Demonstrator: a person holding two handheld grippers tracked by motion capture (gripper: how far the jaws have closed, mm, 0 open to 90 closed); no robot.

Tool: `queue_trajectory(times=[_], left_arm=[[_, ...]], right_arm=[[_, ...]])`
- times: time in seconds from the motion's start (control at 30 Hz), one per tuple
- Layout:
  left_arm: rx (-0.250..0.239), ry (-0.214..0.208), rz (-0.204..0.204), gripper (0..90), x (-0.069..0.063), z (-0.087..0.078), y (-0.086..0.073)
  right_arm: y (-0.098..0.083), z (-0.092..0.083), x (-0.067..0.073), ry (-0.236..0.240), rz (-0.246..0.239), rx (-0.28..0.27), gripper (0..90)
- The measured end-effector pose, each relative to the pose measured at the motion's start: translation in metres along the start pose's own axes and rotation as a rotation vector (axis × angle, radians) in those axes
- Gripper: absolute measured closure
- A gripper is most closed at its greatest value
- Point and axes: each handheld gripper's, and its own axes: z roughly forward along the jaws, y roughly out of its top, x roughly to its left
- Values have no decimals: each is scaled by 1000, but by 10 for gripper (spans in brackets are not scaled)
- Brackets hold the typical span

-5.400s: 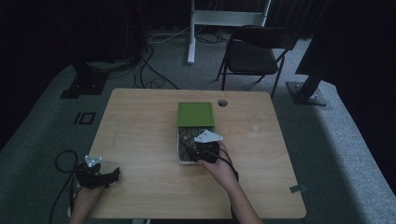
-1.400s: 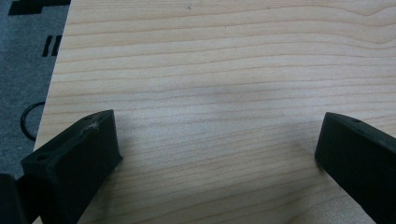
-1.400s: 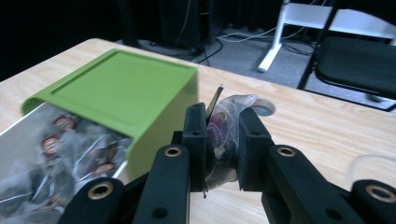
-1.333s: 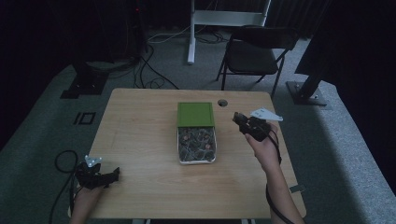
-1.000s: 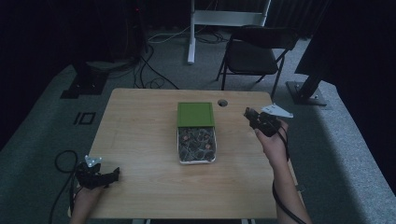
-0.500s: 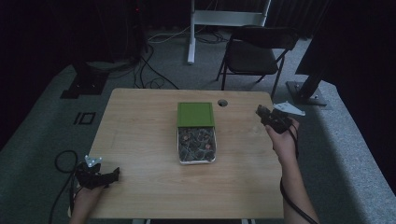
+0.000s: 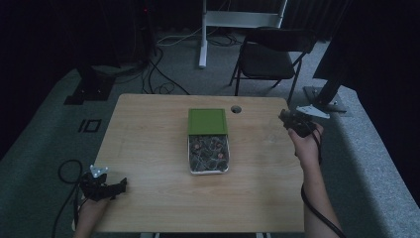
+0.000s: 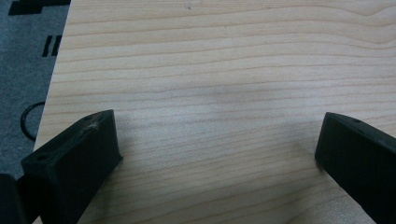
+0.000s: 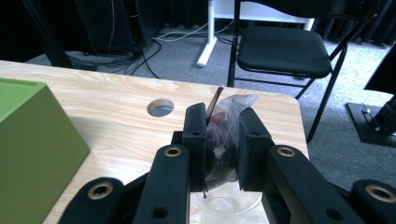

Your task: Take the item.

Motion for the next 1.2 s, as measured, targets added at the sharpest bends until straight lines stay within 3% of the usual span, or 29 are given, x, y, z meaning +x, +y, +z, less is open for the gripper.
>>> queue_trajectory(times=[1.2], left_arm=[[0,0,0,2,0,0,0]], right_arm=[[-24,38,-6,-26,34,103,770]])
